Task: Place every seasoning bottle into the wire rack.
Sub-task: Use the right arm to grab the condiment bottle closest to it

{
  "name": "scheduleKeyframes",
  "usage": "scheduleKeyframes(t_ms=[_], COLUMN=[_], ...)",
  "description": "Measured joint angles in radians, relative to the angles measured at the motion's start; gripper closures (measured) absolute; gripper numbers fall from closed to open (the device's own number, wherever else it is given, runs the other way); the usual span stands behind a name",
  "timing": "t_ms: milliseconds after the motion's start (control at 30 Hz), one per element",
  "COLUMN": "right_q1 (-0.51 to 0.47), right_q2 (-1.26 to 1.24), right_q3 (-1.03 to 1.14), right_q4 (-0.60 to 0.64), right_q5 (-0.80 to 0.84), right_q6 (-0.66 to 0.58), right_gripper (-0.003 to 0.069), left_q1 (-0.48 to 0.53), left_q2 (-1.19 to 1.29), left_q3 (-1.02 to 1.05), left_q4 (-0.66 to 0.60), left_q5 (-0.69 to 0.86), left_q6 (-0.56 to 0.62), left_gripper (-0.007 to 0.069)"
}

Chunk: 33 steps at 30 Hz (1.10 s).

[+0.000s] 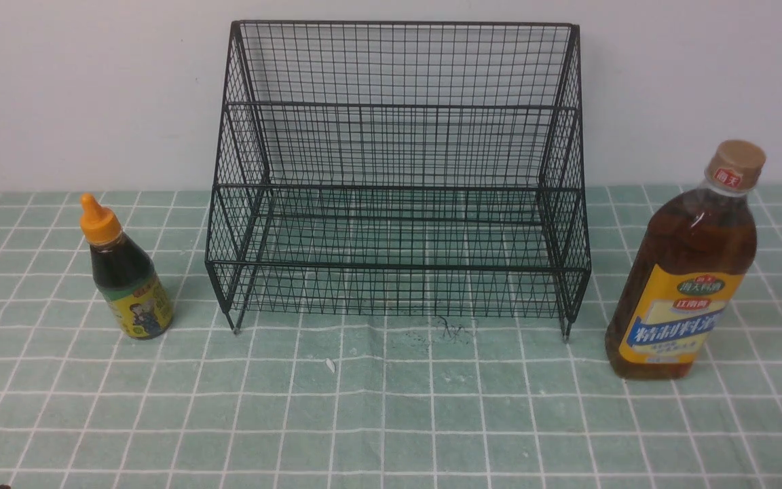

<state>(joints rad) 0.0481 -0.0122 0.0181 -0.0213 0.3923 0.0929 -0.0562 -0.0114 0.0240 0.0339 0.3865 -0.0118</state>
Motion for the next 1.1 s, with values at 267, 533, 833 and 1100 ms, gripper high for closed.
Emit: scheduleKeyframes(t_ms=[267, 533, 833, 1100], right_q1=[0.0, 0.0, 0.0, 0.0], right_q2=[0.0, 0.0, 0.0, 0.0], right_q3=[0.0, 0.009, 0.01, 0.01], right_q4=[0.0, 0.089, 0.482, 0.612], right_q5=[0.0, -0.06, -0.361, -0.485], right_q6=[0.0, 0.03, 0.153, 0.186], right_gripper=[0.0662, 0.0662, 0.0662, 0.0662], left_q1=[0.0, 0.0, 0.0, 0.0], left_q2=[0.0, 0.0, 0.0, 0.0], left_q3=[0.0, 0.0, 0.0, 0.0], left_q4=[0.0, 0.0, 0.0, 0.0], left_q5=[0.0, 0.0, 0.0, 0.0], left_q6=[0.0, 0.0, 0.0, 0.0], left_gripper=[0.0631, 0.0631, 0.0631, 0.0631])
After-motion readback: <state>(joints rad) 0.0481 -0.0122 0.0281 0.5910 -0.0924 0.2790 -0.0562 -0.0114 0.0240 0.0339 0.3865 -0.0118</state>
